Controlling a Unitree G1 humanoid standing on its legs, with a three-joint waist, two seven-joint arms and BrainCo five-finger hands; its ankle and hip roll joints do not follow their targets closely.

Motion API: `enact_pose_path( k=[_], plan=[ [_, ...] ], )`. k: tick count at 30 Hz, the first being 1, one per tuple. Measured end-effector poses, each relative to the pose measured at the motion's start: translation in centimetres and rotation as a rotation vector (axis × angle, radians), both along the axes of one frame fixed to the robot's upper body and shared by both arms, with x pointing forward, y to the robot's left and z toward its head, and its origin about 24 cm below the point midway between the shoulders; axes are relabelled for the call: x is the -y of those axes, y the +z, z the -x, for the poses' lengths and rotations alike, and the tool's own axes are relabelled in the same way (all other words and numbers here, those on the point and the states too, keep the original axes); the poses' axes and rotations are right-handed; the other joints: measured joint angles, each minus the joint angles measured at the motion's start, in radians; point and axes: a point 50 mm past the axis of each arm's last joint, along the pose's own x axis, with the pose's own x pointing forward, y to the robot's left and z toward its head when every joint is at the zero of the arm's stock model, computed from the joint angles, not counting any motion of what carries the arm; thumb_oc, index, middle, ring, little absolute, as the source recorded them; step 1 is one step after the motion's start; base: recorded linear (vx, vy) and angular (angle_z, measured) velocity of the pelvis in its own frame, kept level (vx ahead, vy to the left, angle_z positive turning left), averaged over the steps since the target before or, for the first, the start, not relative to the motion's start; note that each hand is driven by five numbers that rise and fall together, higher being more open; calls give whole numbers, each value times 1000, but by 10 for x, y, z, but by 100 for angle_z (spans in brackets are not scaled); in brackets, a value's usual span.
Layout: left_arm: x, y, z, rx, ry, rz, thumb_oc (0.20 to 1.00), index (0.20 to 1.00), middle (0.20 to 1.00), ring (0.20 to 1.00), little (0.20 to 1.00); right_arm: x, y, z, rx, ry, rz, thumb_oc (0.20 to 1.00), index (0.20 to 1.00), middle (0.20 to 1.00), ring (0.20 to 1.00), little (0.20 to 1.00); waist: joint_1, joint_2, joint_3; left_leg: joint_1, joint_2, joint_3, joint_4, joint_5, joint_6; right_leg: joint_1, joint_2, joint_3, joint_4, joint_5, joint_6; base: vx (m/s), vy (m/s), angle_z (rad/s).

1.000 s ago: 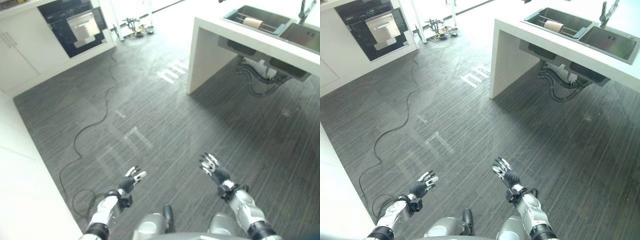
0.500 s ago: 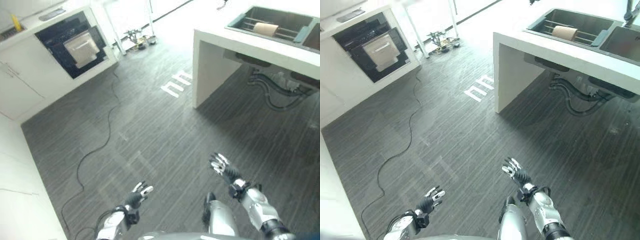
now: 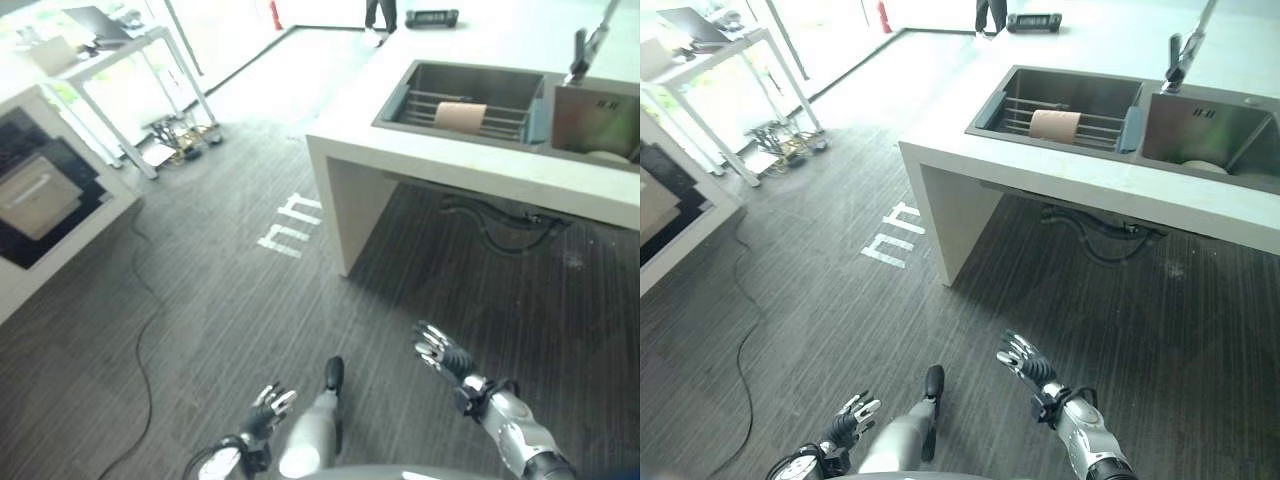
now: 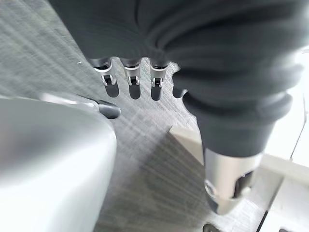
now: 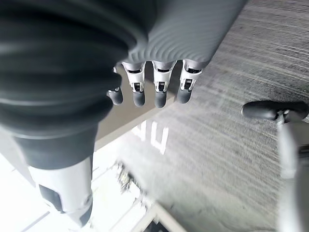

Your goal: Place the dishes in the dishwasher.

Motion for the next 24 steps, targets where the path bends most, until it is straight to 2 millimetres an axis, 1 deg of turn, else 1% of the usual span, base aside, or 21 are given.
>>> enact_pose_path(
  k=[1,2,3,4,5,6,8,10,11,12,13,14,15,16,17,18,19,20,22,23,24],
  plan=[
    [-4,1,-4,3,-5,-14,1000,1000,1000,1000,1000,-4,1,-3,5,8,-12,1000,1000,1000,1000,1000,1,-4,3,36,-15,-5,-16,5,8,-26,11,0,26,-14,2,244,196,-104],
    [-16,4,-17,1,-18,-55,1000,1000,1000,1000,1000,-21,8,-13,50,33,-62,1000,1000,1000,1000,1000,-26,-14,-3,156,-63,5,-92,-14,66,-117,81,-33,82,-24,-20,314,318,-71],
    [-16,7,-24,21,-23,-57,1000,1000,1000,1000,1000,-23,10,-14,61,41,-68,1000,1000,1000,1000,1000,-34,-14,-4,167,-76,6,-100,-20,74,-141,93,-37,80,-2,-54,207,236,-35],
    [-12,11,-32,54,-38,-53,1000,1000,1000,1000,1000,-24,10,-14,62,41,-72,1000,1000,1000,1000,1000,-42,-12,-8,180,-96,6,-94,-29,88,-166,86,-49,89,14,-72,209,250,11],
    [-10,15,-41,87,-64,-55,1000,1000,1000,1000,1000,-27,9,-14,60,38,-79,1000,1000,1000,1000,1000,-43,-17,-8,177,-113,12,-71,-44,106,-173,69,-53,96,29,-61,100,118,-19],
    [-8,13,-38,75,-80,-55,1000,1000,1000,1000,1000,-32,11,-17,68,41,-90,1000,1000,1000,1000,1000,-22,-8,-11,176,-113,45,-56,-67,115,-207,53,-51,155,22,-61,169,227,-31],
    [-9,16,-42,84,-92,-61,1000,1000,1000,1000,1000,-34,12,-18,73,40,-90,1000,1000,1000,1000,1000,-3,-10,-9,188,-116,68,-52,-93,135,-258,54,-53,199,79,-45,138,188,-44],
    [-7,14,-37,70,-101,-61,1000,1000,1000,1000,1000,-34,17,-25,99,39,-85,1000,1000,1000,1000,1000,0,3,-6,219,-104,92,-65,-100,136,-299,56,-46,321,77,-27,83,75,-51],
    [-6,13,-33,66,-118,-66,1000,1000,1000,1000,1000,-38,22,-28,121,43,-86,1000,1000,1000,1000,1000,6,5,-3,243,-93,119,-70,-112,134,-352,62,-48,477,93,-11,86,-30,-85],
    [-4,11,-29,55,-108,-61,1000,1000,1000,1000,1000,-38,24,-31,130,47,-83,1000,1000,1000,1000,1000,6,12,6,261,-74,162,-79,-136,128,-418,56,-75,530,142,1,85,-78,-110],
    [-2,7,-23,37,-101,-54,1000,1000,1000,1000,1000,-39,28,-36,149,55,-81,1000,1000,1000,1000,1000,8,30,13,262,-54,189,-79,-140,121,-444,42,-103,523,128,-12,127,-316,-110],
    [3,5,-19,29,-96,-39,1000,1000,1000,1000,1000,-34,27,-35,144,58,-62,1000,1000,1000,1000,1000,-8,37,12,258,-43,205,-80,-145,109,-445,-4,-111,333,128,13,118,-308,-63],
    [3,6,-22,38,-97,-39,1000,1000,1000,1000,1000,-32,26,-34,142,62,-51,1000,1000,1000,1000,1000,-12,30,15,259,-42,205,-81,-145,104,-444,-32,-104,253,133,22,132,-341,-31],
    [3,8,-25,50,-97,-40,1000,1000,1000,1000,1000,-31,27,-34,144,69,-53,1000,1000,1000,1000,1000,-13,20,15,253,-45,208,-81,-150,97,-440,-65,-108,134,158,59,118,-271,-2],
    [3,8,-26,55,-97,-42,1000,1000,1000,1000,1000,-30,27,-34,146,71,-56,1000,1000,1000,1000,1000,-13,12,15,250,-48,208,-82,-150,97,-426,-90,-106,24,190,80,136,-302,0],
    [2,9,-27,62,-96,-45,1000,1000,1000,1000,1000,-31,27,-34,146,78,-55,1000,1000,1000,1000,1000,-13,-1,20,255,-51,204,-80,-149,86,-431,-136,-101,-41,245,96,171,-392,9],
    [2,9,-27,62,-96,-47,1000,1000,1000,1000,1000,-32,26,-33,145,82,-53,1000,1000,1000,1000,1000,-14,-8,23,259,-51,197,-77,-149,78,-431,-160,-101,-55,271,109,127,-298,19],
    [1,8,-24,59,-91,-49,1000,1000,1000,1000,1000,-34,25,-32,141,93,-53,1000,1000,1000,1000,1000,-11,-18,22,262,-44,193,-74,-147,66,-427,-176,-106,-58,300,105,186,-417,24],
    [-2,13,-23,90,-90,-55,1000,1000,1000,1000,1000,-38,24,-31,136,103,-63,1000,1000,1000,1000,1000,0,-37,22,269,-10,178,-59,-150,19,-415,-159,-148,-31,306,77,194,-407,13],
    [-6,14,-20,91,-88,-64,1000,1000,1000,1000,1000,-39,24,-31,132,104,-70,1000,1000,1000,1000,1000,12,-56,25,278,12,170,-43,-160,-12,-391,-144,-164,-37,334,56,229,-445,6],
    [-2,9,-9,55,-88,-51,1000,1000,1000,1000,1000,-34,22,-29,108,111,-49,1000,1000,1000,1000,1000,13,-26,16,298,105,129,-28,-177,-67,-366,-49,-191,-23,352,14,208,-399,-11]
  ],
)
